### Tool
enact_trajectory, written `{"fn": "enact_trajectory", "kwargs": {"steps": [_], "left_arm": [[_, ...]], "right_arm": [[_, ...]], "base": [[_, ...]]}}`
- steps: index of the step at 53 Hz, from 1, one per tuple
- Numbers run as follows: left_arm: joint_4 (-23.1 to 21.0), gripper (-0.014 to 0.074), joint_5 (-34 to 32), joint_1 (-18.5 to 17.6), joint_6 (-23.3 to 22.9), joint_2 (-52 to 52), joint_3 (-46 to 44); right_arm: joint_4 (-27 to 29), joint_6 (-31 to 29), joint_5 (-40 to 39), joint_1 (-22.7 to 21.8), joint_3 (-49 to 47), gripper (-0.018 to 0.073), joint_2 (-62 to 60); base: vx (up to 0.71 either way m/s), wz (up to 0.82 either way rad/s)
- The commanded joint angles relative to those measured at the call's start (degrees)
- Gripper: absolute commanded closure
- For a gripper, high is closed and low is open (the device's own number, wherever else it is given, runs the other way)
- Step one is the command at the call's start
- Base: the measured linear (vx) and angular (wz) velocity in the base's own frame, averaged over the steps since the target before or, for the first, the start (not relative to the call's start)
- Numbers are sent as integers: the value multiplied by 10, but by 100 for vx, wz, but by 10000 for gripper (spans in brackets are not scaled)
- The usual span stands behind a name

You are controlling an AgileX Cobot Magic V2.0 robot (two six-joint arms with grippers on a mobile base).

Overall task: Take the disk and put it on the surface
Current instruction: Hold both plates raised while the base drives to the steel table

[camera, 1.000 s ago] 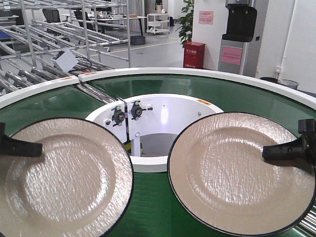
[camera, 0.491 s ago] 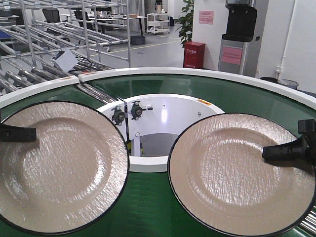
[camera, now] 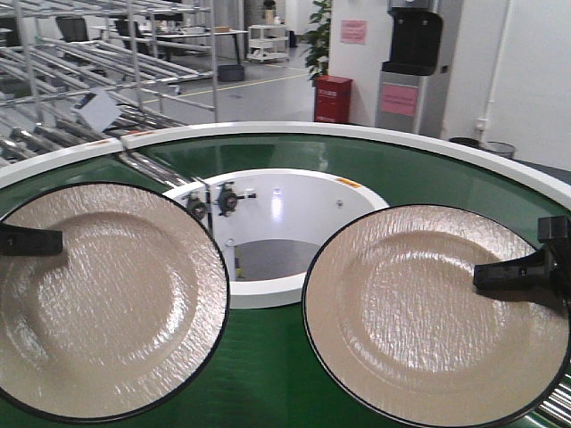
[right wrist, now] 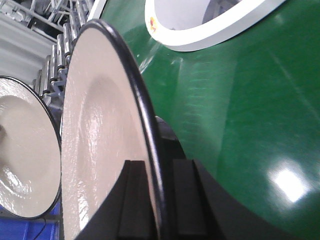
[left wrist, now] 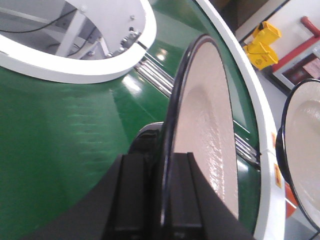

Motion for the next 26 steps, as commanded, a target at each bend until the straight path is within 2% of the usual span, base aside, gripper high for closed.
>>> {"fn": "enact_trajectory", "kwargs": {"steps": [1, 11, 26], "left_arm": [[-78, 604, -8, -1, -5, -25, -17], [-78, 604, -8, -1, -5, -25, -17], [-78, 604, -8, -1, -5, -25, -17]], "right_arm": [[73, 0, 2, -2, -18, 568, -23], [73, 0, 1, -2, -18, 568, -23], [73, 0, 2, -2, -18, 568, -23]], "base": [[-7, -28], [-9, -41], [-15, -60]]}}
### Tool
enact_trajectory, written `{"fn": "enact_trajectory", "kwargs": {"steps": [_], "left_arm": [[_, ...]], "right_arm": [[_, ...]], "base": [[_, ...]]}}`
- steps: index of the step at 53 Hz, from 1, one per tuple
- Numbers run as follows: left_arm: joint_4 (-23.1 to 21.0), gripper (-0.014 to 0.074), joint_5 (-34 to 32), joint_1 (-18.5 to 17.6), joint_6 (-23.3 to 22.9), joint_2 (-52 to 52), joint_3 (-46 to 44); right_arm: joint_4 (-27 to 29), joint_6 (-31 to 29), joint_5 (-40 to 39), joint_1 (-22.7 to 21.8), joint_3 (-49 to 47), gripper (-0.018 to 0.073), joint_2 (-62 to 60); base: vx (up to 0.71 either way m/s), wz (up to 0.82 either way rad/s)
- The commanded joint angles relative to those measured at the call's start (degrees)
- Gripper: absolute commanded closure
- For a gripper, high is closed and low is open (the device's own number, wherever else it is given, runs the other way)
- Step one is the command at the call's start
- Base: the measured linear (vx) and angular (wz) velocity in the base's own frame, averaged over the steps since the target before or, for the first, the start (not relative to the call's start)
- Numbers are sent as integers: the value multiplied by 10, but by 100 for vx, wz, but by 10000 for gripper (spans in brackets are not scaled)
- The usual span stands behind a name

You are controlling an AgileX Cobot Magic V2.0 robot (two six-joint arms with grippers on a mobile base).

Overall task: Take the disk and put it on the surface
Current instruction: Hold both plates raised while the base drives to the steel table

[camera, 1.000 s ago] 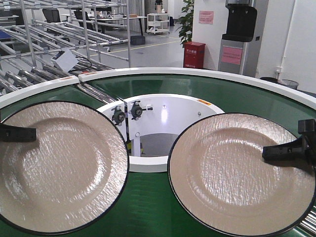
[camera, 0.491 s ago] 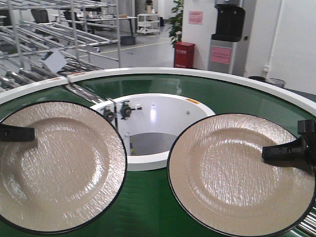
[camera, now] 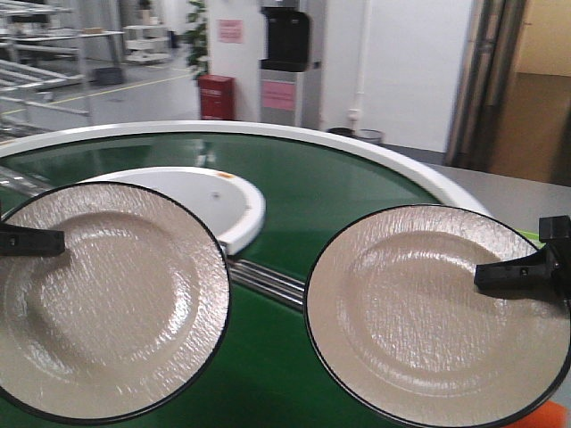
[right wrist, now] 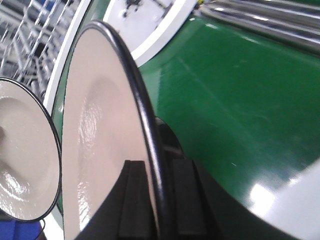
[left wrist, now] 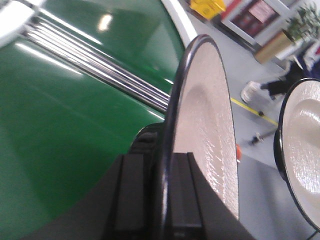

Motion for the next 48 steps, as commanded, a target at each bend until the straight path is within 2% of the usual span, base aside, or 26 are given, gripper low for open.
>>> {"fn": "enact_trajectory", "kwargs": {"steps": [1, 48], "left_arm": [[-77, 604, -8, -1, -5, -25, -18], [-77, 604, -8, -1, -5, -25, -18]], "right_arm": [[74, 0, 3, -2, -18, 568, -23], [74, 0, 3, -2, -18, 568, -23]], "base": [[-16, -62], [-13, -53]]}}
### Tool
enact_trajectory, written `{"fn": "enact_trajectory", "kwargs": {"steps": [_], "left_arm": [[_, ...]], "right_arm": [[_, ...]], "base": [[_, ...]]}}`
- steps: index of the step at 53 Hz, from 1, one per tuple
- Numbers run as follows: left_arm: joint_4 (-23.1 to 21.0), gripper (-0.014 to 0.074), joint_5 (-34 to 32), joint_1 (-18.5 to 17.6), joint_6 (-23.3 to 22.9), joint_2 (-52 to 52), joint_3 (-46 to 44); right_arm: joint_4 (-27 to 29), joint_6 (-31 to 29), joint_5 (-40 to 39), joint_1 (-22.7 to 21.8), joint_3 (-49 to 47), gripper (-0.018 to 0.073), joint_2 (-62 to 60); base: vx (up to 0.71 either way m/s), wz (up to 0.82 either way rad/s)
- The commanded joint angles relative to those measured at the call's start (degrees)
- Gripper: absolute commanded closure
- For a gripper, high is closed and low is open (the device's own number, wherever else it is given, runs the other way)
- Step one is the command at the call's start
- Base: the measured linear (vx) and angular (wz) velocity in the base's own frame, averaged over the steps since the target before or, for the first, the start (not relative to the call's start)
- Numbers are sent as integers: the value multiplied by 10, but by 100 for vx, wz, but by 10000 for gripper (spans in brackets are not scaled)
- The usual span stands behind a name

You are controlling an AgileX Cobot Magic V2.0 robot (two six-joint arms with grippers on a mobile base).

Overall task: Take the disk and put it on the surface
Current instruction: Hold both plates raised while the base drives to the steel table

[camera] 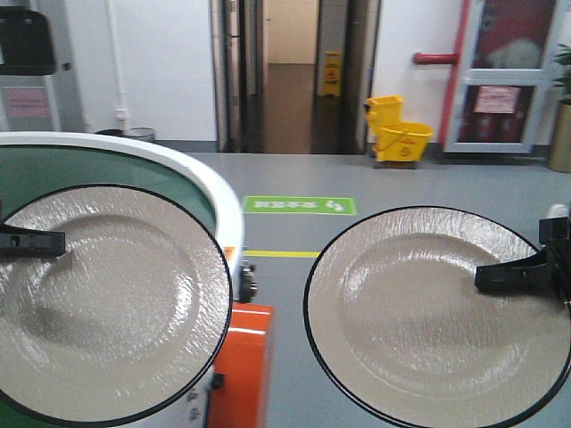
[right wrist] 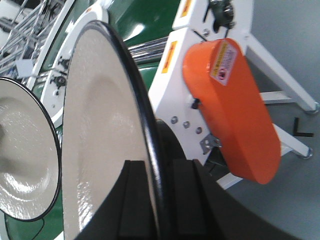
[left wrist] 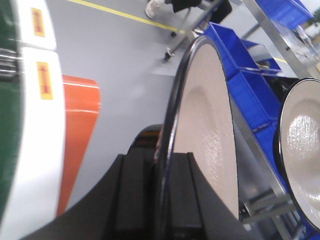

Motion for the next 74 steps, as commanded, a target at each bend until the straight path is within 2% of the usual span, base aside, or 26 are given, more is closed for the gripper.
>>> {"fn": "enact_trajectory", "kwargs": {"steps": [1, 34, 57, 74], "left_arm": [[-77, 604, -9, -1, -5, -25, -19], [-77, 604, -8, -1, -5, -27, -19], [-77, 604, -9, -1, -5, -27, -19], [-77, 604, -8, -1, -5, -27, -19]], "right_arm": [[76, 1, 2, -2, -18, 568, -23], [76, 1, 5, -2, -18, 568, -23], [76, 1, 8, -2, -18, 568, -23], [76, 1, 13, -2, -18, 568, -23]], "base": [[-8, -46], [2, -53], [22, -53], [31, -19]]}}
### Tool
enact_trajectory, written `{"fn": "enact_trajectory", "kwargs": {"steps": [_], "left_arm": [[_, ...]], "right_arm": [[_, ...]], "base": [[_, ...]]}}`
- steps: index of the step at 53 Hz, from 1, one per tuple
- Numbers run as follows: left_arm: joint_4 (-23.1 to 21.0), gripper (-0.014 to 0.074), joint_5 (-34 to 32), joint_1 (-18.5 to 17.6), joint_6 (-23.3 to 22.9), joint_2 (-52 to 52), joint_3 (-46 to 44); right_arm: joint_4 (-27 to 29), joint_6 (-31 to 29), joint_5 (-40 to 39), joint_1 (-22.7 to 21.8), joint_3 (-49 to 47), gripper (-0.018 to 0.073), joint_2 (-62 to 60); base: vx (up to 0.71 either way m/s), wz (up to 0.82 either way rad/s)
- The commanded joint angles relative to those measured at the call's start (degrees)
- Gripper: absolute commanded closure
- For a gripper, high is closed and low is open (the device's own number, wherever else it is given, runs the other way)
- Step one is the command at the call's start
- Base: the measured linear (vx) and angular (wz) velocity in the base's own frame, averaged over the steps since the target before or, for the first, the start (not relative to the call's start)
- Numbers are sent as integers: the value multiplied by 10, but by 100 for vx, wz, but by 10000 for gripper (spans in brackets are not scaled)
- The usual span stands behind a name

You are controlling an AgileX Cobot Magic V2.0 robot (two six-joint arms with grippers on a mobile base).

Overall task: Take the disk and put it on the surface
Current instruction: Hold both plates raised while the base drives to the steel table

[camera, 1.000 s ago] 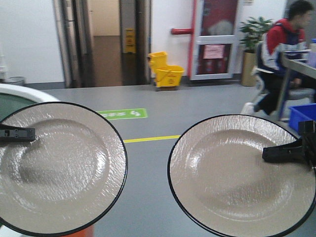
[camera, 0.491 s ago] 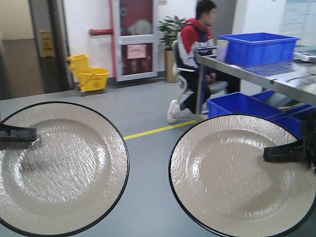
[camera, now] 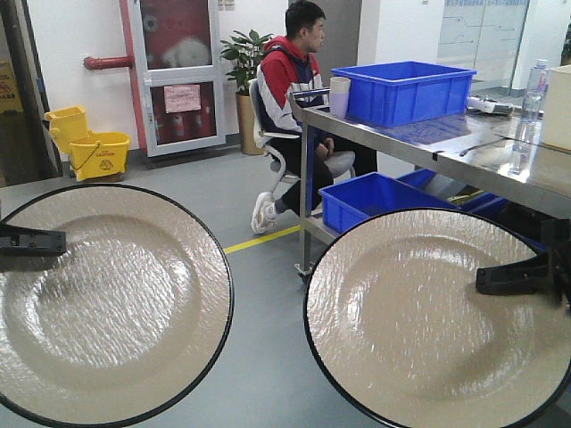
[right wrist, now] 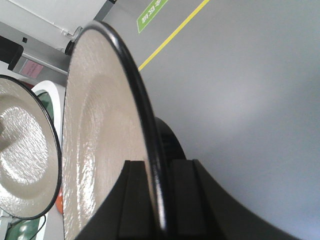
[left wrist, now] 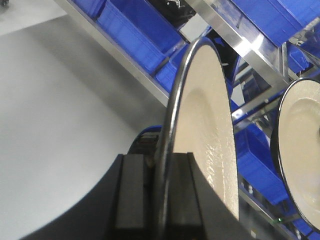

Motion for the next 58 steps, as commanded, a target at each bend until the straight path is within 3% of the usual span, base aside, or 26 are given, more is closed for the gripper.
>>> {"fn": "enact_trajectory", "kwargs": {"steps": [1, 38, 58], "left_arm": [[-77, 604, -12, -1, -5, -22, -19], [-77, 604, -12, -1, -5, -22, -19], [-77, 604, -11, -1, -5, -22, -19]], "right_arm": [[78, 2, 3, -2, -18, 568, -23], [78, 2, 4, -2, -18, 568, -23], [78, 2, 3, -2, -18, 568, -23]], "base": [[36, 1], [44, 12], [51, -12]]}}
